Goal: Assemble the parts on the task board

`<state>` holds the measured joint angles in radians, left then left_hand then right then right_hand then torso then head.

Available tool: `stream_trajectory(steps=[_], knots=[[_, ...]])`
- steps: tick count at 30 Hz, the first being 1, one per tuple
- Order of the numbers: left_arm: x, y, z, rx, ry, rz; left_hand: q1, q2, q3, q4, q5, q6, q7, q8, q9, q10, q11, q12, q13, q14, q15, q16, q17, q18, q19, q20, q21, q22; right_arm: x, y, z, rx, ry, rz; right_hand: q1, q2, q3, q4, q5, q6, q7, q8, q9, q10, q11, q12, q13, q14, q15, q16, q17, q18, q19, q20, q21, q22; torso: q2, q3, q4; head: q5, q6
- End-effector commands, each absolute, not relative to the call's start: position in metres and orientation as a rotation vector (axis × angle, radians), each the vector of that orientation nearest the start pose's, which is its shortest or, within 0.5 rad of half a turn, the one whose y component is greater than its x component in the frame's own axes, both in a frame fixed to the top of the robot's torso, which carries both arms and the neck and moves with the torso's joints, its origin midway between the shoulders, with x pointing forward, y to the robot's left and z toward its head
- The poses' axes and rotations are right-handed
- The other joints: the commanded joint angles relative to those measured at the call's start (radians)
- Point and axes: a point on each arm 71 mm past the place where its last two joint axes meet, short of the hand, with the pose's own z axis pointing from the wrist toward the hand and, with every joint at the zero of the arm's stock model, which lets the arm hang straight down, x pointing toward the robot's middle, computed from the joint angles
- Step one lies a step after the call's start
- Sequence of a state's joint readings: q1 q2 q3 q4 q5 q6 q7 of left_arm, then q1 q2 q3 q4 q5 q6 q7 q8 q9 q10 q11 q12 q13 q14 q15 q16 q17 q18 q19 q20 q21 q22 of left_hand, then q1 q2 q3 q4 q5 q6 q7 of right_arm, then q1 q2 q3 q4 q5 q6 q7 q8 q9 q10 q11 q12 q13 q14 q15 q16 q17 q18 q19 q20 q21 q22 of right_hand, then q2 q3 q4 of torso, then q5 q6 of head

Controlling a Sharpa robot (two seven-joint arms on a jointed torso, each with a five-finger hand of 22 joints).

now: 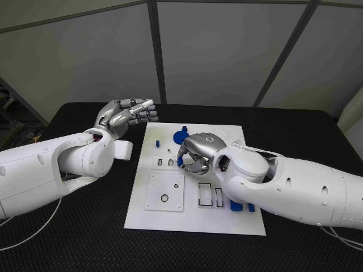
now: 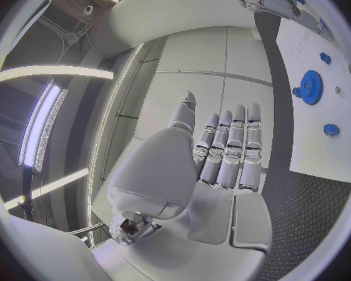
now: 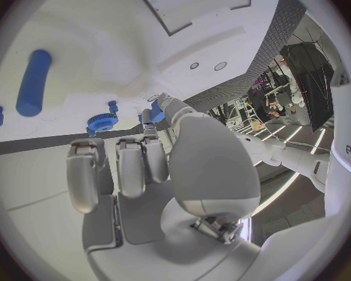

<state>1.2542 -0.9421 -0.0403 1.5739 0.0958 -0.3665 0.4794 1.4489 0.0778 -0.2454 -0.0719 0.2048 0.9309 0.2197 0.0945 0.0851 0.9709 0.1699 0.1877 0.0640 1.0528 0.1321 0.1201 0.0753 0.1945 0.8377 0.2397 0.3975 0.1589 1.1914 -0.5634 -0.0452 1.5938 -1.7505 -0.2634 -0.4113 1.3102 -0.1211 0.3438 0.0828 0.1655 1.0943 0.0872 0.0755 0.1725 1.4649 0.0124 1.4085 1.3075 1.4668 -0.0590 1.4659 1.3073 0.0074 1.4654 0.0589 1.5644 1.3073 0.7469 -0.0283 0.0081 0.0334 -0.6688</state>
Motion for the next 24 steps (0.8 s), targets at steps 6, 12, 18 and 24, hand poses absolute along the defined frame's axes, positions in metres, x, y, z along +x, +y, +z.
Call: stream_trajectory(steps=[6,12,18,24], knots=[[0.49,0.25,-0.143,-1.147,1.223,-1.541,0.003,0.011,0.0,-0.004,-0.004,0.009,-0.001,-0.005,-0.001,0.002,0.004,-0.003,-0.001,0.004,0.006,-0.003,-0.001,-0.014,-0.004,0.002,0.003,-0.001,0.452,-0.047,-0.174,-0.464,1.576,0.458,-0.005,0.004,-0.001,-0.009,0.006,0.011,-0.002,0.004,0.002,0.038,-0.007,0.005,0.141,0.057,-0.004,0.002,0.026,-0.007,0.105,-0.008,0.006,0.264,0.0,-0.0004,0.0,0.001,-0.001],[0.49,0.25,-0.143,-1.147,1.224,-1.542,0.003,0.011,0.0,-0.004,-0.004,0.009,-0.001,-0.005,-0.001,0.002,0.004,-0.003,-0.001,0.004,0.006,-0.003,-0.001,-0.014,-0.004,0.002,0.003,-0.001,0.453,-0.042,-0.173,-0.481,1.57,0.425,-0.006,0.004,-0.001,-0.009,0.006,0.011,-0.002,0.004,0.003,0.038,-0.008,0.005,0.141,0.057,-0.004,0.002,0.026,-0.007,0.105,-0.008,0.006,0.264,0.0,-0.0001,0.001,-0.001,-0.002],[0.49,0.25,-0.143,-1.147,1.224,-1.542,0.003,0.011,0.0,-0.004,-0.004,0.009,-0.001,-0.005,-0.001,0.002,0.004,-0.003,-0.001,0.004,0.006,-0.003,-0.001,-0.014,-0.004,0.002,0.003,-0.001,0.452,-0.037,-0.173,-0.507,1.569,0.403,-0.006,0.004,-0.001,-0.009,0.007,0.012,-0.002,0.004,0.003,0.038,-0.008,0.005,0.14,0.057,-0.005,0.002,0.026,-0.007,0.105,-0.008,0.006,0.264,0.0,0.0001,0.0012,0.001,-0.005],[0.49,0.25,-0.143,-1.147,1.224,-1.542,0.003,0.011,0.0,-0.004,-0.004,0.009,-0.001,-0.005,-0.001,0.002,0.004,-0.003,-0.001,0.004,0.006,-0.003,-0.001,-0.014,-0.004,0.002,0.003,-0.001,0.453,-0.035,-0.174,-0.522,1.567,0.379,-0.006,0.004,-0.001,-0.009,0.007,0.012,-0.002,0.004,0.003,0.038,-0.008,0.005,0.14,0.057,-0.005,0.002,0.026,-0.007,0.105,-0.008,0.006,0.264,0.0,-0.0001,0.0001,0.004,-0.007]])
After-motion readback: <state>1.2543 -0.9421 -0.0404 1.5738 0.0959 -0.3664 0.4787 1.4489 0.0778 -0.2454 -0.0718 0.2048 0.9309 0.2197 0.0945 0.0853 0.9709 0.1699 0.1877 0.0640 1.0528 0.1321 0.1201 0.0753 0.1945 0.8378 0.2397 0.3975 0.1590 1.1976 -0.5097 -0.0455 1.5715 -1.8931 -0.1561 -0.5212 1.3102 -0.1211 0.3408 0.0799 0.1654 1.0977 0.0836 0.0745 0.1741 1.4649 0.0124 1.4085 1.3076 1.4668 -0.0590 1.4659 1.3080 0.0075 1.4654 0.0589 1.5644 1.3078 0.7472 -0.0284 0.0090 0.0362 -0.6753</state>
